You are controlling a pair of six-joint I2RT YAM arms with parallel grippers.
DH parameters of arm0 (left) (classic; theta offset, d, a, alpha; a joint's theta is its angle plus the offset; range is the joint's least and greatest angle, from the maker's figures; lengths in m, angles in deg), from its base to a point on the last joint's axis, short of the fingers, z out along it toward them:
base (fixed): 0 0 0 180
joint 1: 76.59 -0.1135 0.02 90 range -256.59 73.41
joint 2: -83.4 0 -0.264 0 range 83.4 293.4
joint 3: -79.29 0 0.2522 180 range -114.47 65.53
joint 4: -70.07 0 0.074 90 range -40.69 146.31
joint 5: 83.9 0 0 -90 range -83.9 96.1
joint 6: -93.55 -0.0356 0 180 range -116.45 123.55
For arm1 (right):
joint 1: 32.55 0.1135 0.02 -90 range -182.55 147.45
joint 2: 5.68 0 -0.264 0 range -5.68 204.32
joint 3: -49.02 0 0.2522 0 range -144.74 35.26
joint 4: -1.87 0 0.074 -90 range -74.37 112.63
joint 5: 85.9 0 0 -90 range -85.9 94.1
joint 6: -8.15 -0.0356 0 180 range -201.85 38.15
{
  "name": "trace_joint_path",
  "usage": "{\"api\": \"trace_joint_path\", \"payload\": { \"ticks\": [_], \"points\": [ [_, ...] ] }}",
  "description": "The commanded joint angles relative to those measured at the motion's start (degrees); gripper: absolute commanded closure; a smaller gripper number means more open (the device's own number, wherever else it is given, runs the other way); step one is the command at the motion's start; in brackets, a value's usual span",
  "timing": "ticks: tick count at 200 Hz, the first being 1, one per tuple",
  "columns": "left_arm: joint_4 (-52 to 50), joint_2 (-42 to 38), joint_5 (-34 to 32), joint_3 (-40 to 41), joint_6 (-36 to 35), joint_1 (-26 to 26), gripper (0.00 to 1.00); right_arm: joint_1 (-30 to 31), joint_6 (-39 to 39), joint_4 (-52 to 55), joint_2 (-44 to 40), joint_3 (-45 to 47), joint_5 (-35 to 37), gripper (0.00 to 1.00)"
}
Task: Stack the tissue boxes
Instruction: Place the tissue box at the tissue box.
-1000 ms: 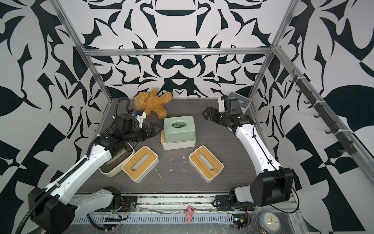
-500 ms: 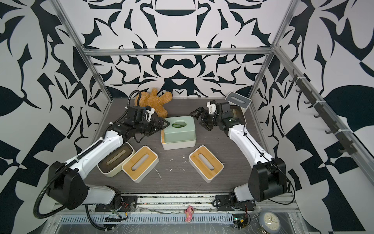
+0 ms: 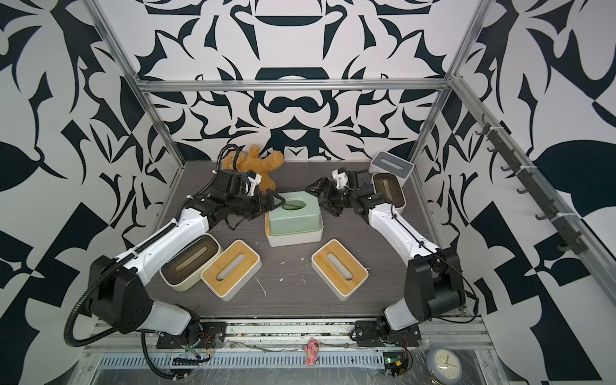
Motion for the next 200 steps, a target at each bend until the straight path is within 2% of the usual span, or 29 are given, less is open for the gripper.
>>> {"api": "trace_joint_path", "payload": {
  "ticks": [1, 133, 200],
  "points": [
    [-1.63, 0.62, 1.18, -2.2, -1.16, 0.15, 0.01, 0.71, -1.06, -3.12, 0.06, -1.22, -1.46, 0.02],
    [-2.15, 3.11, 1.38, -5.29, -1.88, 0.14, 0.01, 0.89, -1.15, -2.88, 2.45, -3.43, -0.8, 0.03],
    [-2.46, 1.91, -0.38, -2.75, -1.19, 0.15, 0.01, 0.89, -0.86, -2.44, 2.56, -3.2, 0.36, 0.03]
  ]
}}
